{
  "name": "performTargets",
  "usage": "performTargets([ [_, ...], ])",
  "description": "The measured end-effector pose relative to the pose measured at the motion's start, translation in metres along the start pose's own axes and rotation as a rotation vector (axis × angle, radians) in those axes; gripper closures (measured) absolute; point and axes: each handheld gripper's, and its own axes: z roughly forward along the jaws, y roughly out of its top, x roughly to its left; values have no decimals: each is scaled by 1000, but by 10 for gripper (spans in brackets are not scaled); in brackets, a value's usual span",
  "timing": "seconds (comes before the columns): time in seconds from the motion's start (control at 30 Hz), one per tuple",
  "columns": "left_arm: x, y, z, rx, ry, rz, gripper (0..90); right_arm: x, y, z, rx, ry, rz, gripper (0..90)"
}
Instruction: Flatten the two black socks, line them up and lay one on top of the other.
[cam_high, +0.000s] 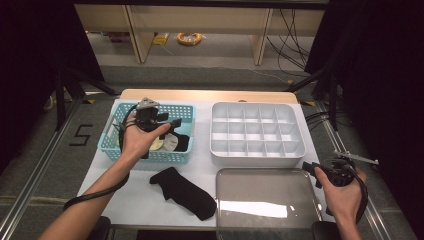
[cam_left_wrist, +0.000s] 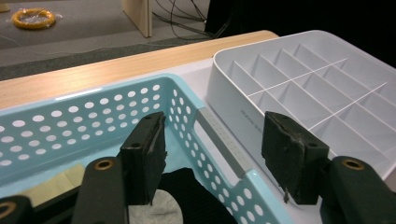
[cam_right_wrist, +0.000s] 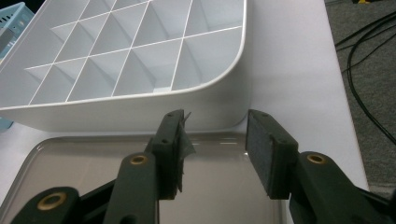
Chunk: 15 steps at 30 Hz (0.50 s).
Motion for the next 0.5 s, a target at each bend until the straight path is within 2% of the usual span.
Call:
performTargets([
  [0.07,3,2,3,30,-2,13,402,-1,1,0,-3,13,11,582],
  [0.1,3,2,5,27,-2,2,404,-1,1,-1,2,1,8,581],
  [0.13,4,3,7,43,-1,9,406,-1,2,-2,10,-28,-6,581],
  [0.17,5,4,8,59,0,22,406,0,3,-1,-9,-3,1,580],
  [0.2,5,5,10,63,-1,18,409,1,3,-1,-7,2,0,579],
  [0.23,6,6,13,62,4,13,411,2,4,-3,6,-18,-12,578],
  [0.27,7,6,15,78,1,16,412,4,2,-1,-6,1,30,578],
  [0.33,8,7,20,86,4,8,415,2,2,-2,2,9,5,578],
  [0.37,8,8,22,90,3,11,415,2,2,-1,0,17,11,578],
  [0.47,10,9,28,105,7,7,415,1,2,0,-3,5,2,578],
  [0.5,10,9,30,113,9,7,415,1,2,0,2,1,15,578],
])
